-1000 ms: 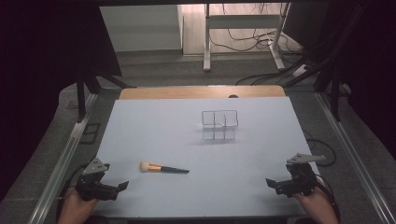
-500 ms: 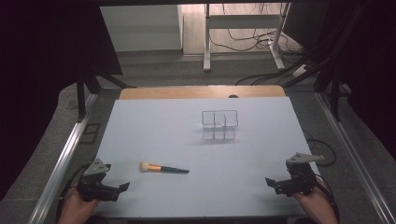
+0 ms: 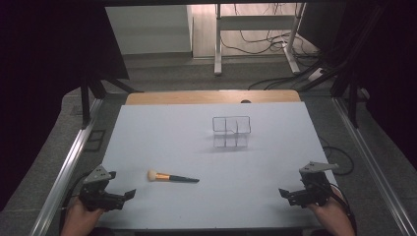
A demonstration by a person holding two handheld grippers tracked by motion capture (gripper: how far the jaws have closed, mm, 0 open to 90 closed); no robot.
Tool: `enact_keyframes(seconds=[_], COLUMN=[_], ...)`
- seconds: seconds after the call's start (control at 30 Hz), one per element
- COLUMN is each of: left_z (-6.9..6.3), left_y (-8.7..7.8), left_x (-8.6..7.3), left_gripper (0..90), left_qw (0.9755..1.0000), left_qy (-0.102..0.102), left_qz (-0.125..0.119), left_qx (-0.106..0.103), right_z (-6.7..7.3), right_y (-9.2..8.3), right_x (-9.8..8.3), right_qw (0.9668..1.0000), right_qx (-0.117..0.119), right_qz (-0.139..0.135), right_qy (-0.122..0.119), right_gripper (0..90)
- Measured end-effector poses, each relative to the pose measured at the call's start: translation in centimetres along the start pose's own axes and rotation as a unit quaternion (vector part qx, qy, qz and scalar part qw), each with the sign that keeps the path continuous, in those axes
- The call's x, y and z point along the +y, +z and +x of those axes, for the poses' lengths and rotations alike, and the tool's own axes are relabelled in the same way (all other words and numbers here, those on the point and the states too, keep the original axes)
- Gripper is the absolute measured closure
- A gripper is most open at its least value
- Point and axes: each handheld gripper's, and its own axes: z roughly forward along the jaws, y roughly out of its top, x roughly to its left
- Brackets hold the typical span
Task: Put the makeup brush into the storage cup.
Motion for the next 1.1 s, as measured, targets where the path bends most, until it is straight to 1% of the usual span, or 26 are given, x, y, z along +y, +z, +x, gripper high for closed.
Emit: enact_keyframes(seconds=[0.03, 0.07, 0.13, 0.17, 0.2, 0.23, 0.27, 0.3, 0.33, 0.43, 0.5, 0.63, 0.73, 0.83, 0.9, 0.97, 1.0, 1.1], left_z=[0.0, 0.0, -0.1, -0.1, -0.1, -0.1, -0.1, -0.1, -0.2, -0.3, -0.4, -0.4, -0.5, -0.6, -0.7, -0.8, -0.9, -1.1], left_y=[0.0, -0.1, -0.3, -0.3, -0.4, -0.5, -0.5, -0.5, -0.4, -0.3, -0.3, -0.3, -0.3, -0.1, 0.0, 0.1, 0.2, 0.4], left_x=[0.1, 0.2, 0.4, 0.4, 0.5, 0.6, 0.7, 0.7, 0.7, 0.8, 0.9, 1.0, 1.2, 1.5, 1.8, 1.9, 2.1, 2.5], left_gripper=[0.0, 0.0, 0.0, 0.0, 0.0, 0.0, 0.0, 0.0, 0.0, 0.0, 0.0, 0.0, 0.0, 0.0, 0.0, 0.0, 0.0, 0.0], left_qw=[1.0000, 1.0000, 0.9999, 0.9999, 0.9998, 0.9994, 0.9993, 0.9993, 0.9993, 0.9994, 0.9994, 0.9992, 0.9993, 0.9991, 0.9989, 0.9988, 0.9985, 0.9982], left_qy=[-0.003, -0.005, -0.001, -0.001, -0.001, -0.003, -0.003, -0.003, -0.001, 0.003, 0.003, -0.004, -0.001, -0.003, 0.001, 0.003, 0.005, 0.008], left_qz=[0.000, -0.005, -0.014, -0.014, -0.022, -0.035, -0.036, -0.036, -0.036, -0.034, -0.035, -0.039, -0.038, -0.040, -0.043, -0.044, -0.047, -0.049], left_qx=[0.000, -0.002, 0.004, 0.004, 0.002, -0.005, -0.006, -0.006, -0.005, -0.005, -0.005, -0.007, -0.003, -0.012, -0.019, -0.023, -0.028, -0.033], right_z=[0.0, 0.0, -0.1, -0.1, -0.1, -0.1, -0.1, -0.1, -0.1, -0.2, -0.1, 0.0, 0.0, 0.0, 0.0, 0.0, 0.0, 0.0], right_y=[-0.1, -0.2, -0.3, -0.3, -0.3, -0.4, -0.5, -0.5, -0.7, -0.8, -0.8, -0.8, -0.9, -0.9, -0.9, -1.0, -1.0, -1.0], right_x=[0.0, 0.1, 0.1, 0.1, 0.1, 0.2, 0.2, 0.2, 0.3, 0.3, 0.3, 0.4, 0.4, 0.4, 0.4, 0.5, 0.5, 0.5], right_qw=[1.0000, 1.0000, 0.9999, 0.9999, 0.9997, 0.9996, 0.9994, 0.9994, 0.9989, 0.9985, 0.9984, 0.9980, 0.9978, 0.9974, 0.9971, 0.9970, 0.9968, 0.9965], right_qx=[-0.002, -0.002, -0.005, -0.005, -0.004, -0.004, -0.006, -0.006, -0.003, -0.002, -0.001, -0.002, -0.003, -0.002, -0.002, -0.002, -0.002, -0.001], right_qz=[-0.004, -0.010, -0.014, -0.014, -0.022, -0.027, -0.033, -0.033, -0.046, -0.053, -0.056, -0.061, -0.064, -0.069, -0.074, -0.075, -0.078, -0.081], right_qy=[-0.001, 0.001, 0.003, 0.003, 0.007, 0.007, 0.008, 0.008, 0.010, 0.013, 0.014, 0.014, 0.016, 0.020, 0.018, 0.019, 0.018, 0.018], right_gripper=[0.0, 0.0, 0.0, 0.0, 0.0, 0.0, 0.0, 0.0, 0.0, 0.0, 0.0, 0.0, 0.0, 0.0, 0.0, 0.0, 0.0, 0.0])
